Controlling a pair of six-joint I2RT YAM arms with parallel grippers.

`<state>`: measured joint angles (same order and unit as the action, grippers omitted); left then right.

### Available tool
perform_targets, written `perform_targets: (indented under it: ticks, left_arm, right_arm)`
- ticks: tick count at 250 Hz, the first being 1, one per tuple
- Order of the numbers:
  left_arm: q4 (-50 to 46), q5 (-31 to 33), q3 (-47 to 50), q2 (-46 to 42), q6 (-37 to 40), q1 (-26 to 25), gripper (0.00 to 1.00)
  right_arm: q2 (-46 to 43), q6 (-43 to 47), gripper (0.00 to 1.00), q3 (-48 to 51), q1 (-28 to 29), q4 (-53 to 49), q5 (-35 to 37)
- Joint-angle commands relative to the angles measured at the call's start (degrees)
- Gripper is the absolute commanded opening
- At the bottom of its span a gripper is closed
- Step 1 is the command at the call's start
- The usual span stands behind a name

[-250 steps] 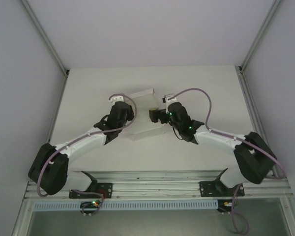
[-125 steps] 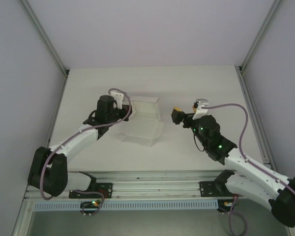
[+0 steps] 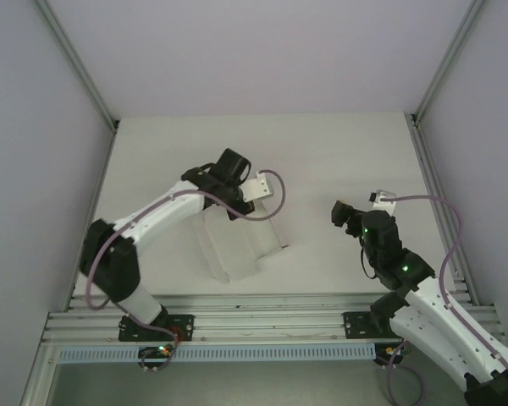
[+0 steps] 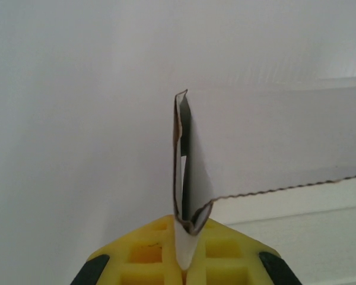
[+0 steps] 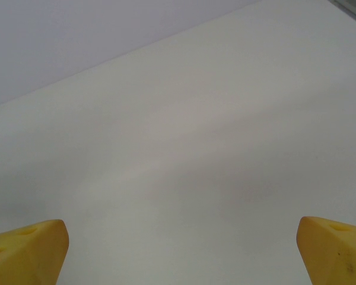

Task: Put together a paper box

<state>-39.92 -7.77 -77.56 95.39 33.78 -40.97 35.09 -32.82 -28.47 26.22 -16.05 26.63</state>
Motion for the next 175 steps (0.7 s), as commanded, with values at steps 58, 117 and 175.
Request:
perform_targets:
  ticks: [58, 117, 175]
  left_arm:
    - [-12.5, 17.1, -10.8, 18.7, 7.1, -5.8, 0.00]
    - [-6.2, 26.7, -11.8, 25.7, 5.4, -8.7, 0.00]
    - [4.4, 33.7, -5.6, 28.7, 4.7, -13.3, 0.00]
  right_arm:
    - [-0.8, -0.1, 1.00, 0.6, -2.0, -3.9, 0.2]
    - [-2.1, 0.0, 1.00, 1.7, -2.4, -3.3, 0.1]
    - [-4.8, 0.7, 1.00, 2.4, -3.4, -4.1, 0.1]
